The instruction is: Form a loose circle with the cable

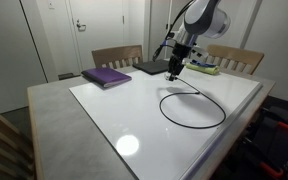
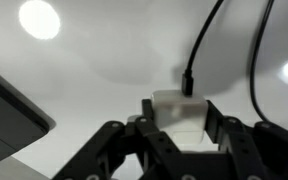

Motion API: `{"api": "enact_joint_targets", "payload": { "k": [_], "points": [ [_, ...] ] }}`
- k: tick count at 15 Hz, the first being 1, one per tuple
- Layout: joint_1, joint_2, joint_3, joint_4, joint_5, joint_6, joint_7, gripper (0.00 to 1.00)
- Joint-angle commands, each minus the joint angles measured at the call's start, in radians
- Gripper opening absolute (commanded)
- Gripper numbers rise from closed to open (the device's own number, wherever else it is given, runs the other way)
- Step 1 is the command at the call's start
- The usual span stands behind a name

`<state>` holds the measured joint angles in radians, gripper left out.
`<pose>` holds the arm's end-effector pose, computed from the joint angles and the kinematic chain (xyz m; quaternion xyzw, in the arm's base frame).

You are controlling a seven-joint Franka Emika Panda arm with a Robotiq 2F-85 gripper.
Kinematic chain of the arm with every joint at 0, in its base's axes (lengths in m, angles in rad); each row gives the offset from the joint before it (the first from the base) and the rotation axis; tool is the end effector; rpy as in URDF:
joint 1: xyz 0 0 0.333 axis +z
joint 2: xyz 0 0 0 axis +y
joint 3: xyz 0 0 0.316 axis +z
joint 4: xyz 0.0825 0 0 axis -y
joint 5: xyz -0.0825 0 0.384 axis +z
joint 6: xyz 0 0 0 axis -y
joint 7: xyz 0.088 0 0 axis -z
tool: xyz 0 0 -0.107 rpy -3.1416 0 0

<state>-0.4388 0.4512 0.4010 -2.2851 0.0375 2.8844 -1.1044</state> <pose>0.5472 -0.0177 0.1872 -0.8754 -0.4665 -0.1239 0.0271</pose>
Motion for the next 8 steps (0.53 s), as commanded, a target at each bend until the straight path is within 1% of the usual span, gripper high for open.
{"api": "enact_joint_targets", "payload": {
  "k": [1, 2, 5, 8],
  "points": [
    [0.026, -0.003, -0.022, 0.002, 0.029, 0.000, -0.019, 0.51],
    [0.018, -0.001, -0.013, -0.001, 0.030, 0.005, -0.035, 0.26],
    [-0.047, 0.010, 0.069, 0.009, 0.036, 0.025, -0.192, 0.26],
    [-0.105, 0.013, 0.147, 0.029, 0.066, -0.027, -0.382, 0.26]
  ]
}}
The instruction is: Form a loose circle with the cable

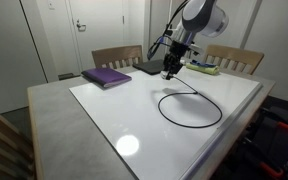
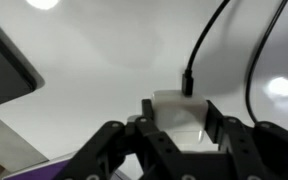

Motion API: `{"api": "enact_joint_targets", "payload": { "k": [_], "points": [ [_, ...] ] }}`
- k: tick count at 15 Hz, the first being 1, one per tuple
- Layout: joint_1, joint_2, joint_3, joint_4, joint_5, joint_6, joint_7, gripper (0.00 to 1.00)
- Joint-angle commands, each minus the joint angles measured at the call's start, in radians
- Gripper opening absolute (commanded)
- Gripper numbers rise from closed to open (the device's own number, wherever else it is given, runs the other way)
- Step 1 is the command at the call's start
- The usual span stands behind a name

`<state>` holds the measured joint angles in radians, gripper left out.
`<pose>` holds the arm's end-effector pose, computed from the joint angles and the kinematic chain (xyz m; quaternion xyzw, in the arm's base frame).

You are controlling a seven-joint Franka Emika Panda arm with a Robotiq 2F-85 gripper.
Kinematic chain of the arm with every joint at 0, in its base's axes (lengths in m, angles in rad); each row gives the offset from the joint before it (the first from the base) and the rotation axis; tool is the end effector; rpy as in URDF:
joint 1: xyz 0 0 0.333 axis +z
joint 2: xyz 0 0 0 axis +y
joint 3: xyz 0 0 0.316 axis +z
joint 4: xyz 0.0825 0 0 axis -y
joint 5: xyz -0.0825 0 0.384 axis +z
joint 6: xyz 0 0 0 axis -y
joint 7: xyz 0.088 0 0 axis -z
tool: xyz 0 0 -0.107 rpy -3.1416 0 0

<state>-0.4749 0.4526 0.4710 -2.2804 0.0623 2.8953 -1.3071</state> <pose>0.5518 -0.0011 0.1961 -0.8212 -0.5511 -0.1462 0.0234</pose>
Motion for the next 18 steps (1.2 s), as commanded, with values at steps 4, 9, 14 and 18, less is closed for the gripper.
{"api": "enact_joint_targets", "payload": {
  "k": [4, 9, 14, 18],
  "points": [
    [-0.096, 0.002, 0.120, 0.044, 0.100, -0.139, -0.428, 0.26],
    [0.002, -0.032, 0.036, 0.080, 0.126, -0.330, -0.670, 0.26],
    [0.097, -0.044, -0.002, 0.053, 0.178, -0.410, -0.916, 0.26],
    [0.172, -0.048, -0.066, 0.060, 0.159, -0.550, -1.076, 0.26]
  ]
}}
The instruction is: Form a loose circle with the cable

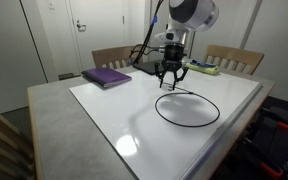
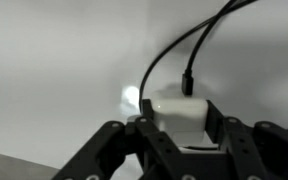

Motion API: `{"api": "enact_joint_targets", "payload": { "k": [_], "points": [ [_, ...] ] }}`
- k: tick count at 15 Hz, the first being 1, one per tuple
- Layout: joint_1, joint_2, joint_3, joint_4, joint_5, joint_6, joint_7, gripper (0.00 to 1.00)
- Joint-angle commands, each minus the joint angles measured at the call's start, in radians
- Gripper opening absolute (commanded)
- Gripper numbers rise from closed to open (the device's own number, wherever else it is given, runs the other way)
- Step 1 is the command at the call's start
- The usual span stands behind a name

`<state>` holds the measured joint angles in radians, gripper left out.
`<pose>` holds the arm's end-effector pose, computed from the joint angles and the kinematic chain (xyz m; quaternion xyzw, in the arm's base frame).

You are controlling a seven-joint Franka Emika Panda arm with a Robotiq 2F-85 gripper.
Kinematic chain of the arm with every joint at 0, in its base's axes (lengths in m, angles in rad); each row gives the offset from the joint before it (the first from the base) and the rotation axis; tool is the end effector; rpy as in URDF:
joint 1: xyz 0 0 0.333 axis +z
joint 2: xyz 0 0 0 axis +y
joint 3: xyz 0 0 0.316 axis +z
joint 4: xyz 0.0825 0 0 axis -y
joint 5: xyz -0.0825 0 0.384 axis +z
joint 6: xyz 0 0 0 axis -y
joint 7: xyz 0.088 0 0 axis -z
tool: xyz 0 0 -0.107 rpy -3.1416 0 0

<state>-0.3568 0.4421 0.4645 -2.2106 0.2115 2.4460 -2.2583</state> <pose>0.5306 0.0655 0.1853 -0.4602 -0.8694 -0.0974 0.1513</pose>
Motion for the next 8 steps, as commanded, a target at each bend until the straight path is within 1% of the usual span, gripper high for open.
{"api": "enact_joint_targets", "payload": {
  "k": [1, 2, 3, 5, 8],
  "points": [
    [0.077, -0.038, -0.085, -0.008, -0.006, -0.139, -0.157, 0.26],
    [0.102, -0.037, -0.112, -0.002, -0.026, -0.179, -0.187, 0.26],
    [0.129, -0.034, -0.139, 0.000, -0.041, -0.190, -0.199, 0.26],
    [0.174, -0.026, -0.180, -0.005, -0.047, -0.158, -0.201, 0.26],
    [0.220, -0.015, -0.205, -0.014, -0.014, -0.060, -0.174, 0.26]
  ]
}}
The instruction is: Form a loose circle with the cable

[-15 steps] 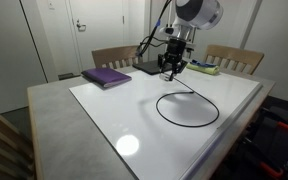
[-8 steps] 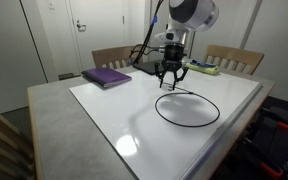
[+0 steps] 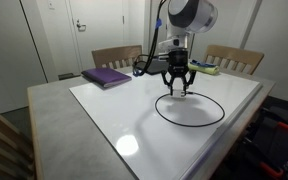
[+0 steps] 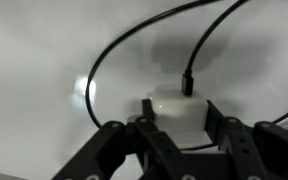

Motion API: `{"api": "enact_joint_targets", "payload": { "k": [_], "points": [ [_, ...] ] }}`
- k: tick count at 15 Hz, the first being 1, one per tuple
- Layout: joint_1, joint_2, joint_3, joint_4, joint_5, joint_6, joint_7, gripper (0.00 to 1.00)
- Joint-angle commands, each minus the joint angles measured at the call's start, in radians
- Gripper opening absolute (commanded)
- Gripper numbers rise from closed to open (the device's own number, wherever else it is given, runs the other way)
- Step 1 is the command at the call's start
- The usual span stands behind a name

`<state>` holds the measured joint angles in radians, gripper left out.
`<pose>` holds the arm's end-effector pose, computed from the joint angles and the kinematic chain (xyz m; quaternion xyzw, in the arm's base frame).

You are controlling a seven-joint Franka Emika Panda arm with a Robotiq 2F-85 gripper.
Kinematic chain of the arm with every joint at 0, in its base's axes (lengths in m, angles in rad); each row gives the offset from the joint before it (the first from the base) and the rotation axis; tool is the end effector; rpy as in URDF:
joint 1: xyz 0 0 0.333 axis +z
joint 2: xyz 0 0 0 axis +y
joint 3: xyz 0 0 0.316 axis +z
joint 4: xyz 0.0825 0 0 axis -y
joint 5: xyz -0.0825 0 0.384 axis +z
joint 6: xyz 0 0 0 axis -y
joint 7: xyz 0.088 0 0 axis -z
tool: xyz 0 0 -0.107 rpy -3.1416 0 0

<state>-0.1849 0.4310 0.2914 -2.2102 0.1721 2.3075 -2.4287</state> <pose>0.5111 0.0650 0.1684 -0.3587 -0.9125 -0.0416 0.1923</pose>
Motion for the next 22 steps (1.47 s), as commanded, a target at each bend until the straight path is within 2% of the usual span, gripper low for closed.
{"api": "enact_joint_targets", "payload": {
  "k": [1, 6, 15, 16, 17, 18, 21, 22],
  "points": [
    [0.057, 0.000, -0.034, -0.015, 0.036, 0.105, 0.002, 0.26],
    [0.074, 0.021, -0.029, -0.026, 0.071, 0.226, 0.029, 0.26],
    [0.074, 0.040, -0.030, -0.046, 0.063, 0.233, 0.062, 0.26],
    [0.074, 0.040, -0.030, -0.048, 0.063, 0.236, 0.069, 0.37],
    [0.075, 0.038, -0.030, -0.049, 0.061, 0.239, 0.078, 0.76],
    [0.072, 0.034, -0.027, -0.049, 0.066, 0.240, 0.082, 0.77],
    [0.066, 0.007, -0.022, -0.047, 0.079, 0.223, 0.116, 0.96],
    [0.063, -0.022, -0.019, -0.046, 0.095, 0.209, 0.146, 1.00]
  ]
}}
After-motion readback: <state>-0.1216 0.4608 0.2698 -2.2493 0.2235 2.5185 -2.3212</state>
